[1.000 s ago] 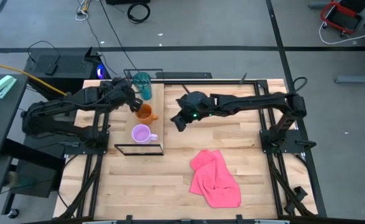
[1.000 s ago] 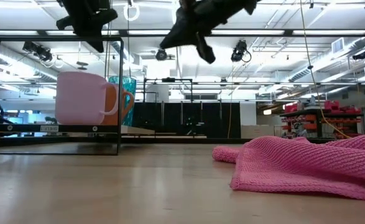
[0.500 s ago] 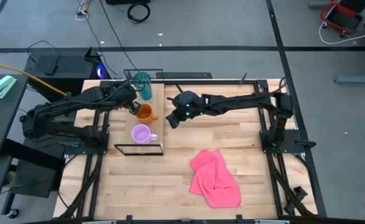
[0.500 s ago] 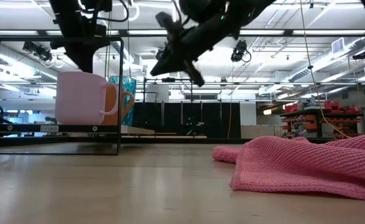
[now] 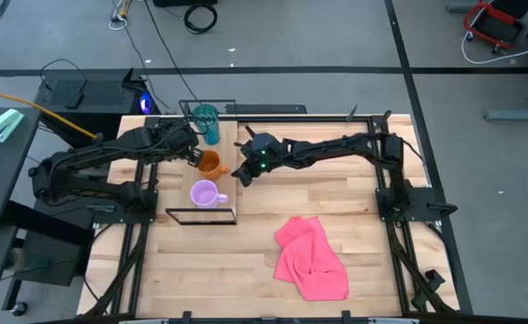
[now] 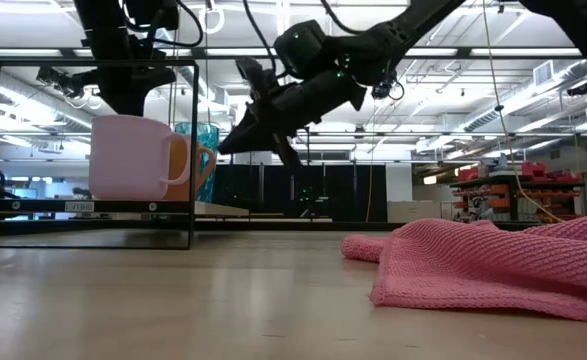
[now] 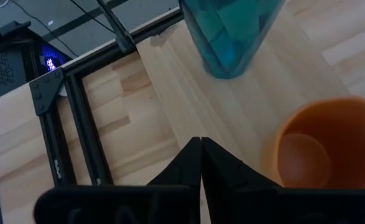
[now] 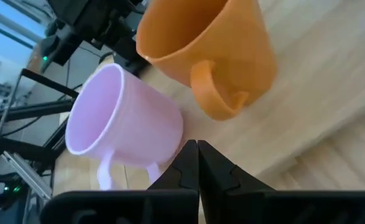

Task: Stack small to large cups/mugs on shelf
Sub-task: Adjust the orange mug on the shelf

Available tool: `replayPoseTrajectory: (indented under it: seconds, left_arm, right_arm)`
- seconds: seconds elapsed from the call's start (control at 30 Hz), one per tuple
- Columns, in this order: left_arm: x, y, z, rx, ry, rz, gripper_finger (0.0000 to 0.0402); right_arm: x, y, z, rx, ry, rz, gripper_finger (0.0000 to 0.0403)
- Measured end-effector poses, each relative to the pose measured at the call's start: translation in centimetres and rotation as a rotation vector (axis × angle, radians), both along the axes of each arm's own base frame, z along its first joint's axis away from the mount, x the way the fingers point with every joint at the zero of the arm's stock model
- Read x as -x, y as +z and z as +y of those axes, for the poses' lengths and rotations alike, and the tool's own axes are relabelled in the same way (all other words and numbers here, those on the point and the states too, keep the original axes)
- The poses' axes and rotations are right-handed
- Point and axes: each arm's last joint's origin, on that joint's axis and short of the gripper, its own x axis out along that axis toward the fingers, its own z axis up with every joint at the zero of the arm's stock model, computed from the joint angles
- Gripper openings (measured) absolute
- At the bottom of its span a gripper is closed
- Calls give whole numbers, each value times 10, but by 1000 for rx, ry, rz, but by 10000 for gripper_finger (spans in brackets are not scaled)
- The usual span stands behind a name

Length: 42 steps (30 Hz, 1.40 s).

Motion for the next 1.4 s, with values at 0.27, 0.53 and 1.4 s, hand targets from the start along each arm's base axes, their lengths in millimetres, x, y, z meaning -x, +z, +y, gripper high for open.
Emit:
replayPoseTrajectory:
  seconds: [0.27,0.53,1.4]
  left_arm:
    - [0,0,0,2,22,-19,26]
    - [0,0,0,3,36,-32,12]
    - [-2,1,1,-6,35,-55,24]
  right_arm:
    - [-8,-9,-1,-17,0,-57,2]
    - [-6,-6,-15,-11,-48,-81,2]
    - [-8,-10,-17,-15,-75,-93,2]
